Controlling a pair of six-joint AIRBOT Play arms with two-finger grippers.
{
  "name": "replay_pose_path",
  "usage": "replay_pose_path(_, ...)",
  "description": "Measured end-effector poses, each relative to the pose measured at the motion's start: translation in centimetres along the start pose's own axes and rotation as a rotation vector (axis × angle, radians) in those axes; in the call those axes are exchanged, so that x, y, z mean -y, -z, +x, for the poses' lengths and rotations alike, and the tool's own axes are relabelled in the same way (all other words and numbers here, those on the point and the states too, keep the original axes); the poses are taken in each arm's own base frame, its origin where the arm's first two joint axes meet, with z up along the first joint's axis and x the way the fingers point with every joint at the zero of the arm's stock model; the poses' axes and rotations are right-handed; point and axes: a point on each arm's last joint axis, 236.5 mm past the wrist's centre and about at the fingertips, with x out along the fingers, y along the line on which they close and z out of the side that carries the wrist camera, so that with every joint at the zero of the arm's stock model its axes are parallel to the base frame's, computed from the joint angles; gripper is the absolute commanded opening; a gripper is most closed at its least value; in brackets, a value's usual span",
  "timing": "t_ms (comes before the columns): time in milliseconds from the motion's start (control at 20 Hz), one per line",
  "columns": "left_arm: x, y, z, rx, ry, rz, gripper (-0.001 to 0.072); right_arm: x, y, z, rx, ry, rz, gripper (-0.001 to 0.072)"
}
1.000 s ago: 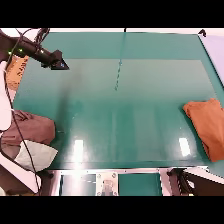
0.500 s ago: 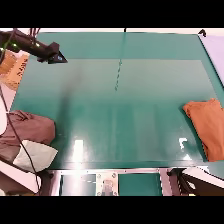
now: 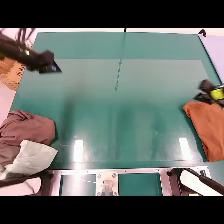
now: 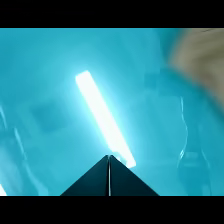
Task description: Fold the shirts.
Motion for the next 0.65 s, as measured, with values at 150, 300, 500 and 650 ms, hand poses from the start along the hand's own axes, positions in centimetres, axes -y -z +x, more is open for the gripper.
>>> replay_pose_path(150,0.8,6.1,2.4,-0.082,-0.018,-0.031,0.002,-4.5,3.7,2.5,-0.043,-0.037,-0.179,0.0017)
replay_pose_path(300,0.7,10.0,4.0,-0.139,-0.038,-0.065,0.0021,-7.5,5.6,3.5,-0.045,-0.07,-0.298,0.0017)
replay_pose_path(500,0.3,12.3,4.8,-0.176,-0.059,-0.103,0.0021,-9.0,7.2,4.1,-0.06,-0.085,-0.365,0.0017)
replay_pose_path(650,0.2,12.8,5.0,-0.185,-0.066,-0.113,0.0021,-9.4,7.6,4.2,-0.064,-0.089,-0.382,0.0017)
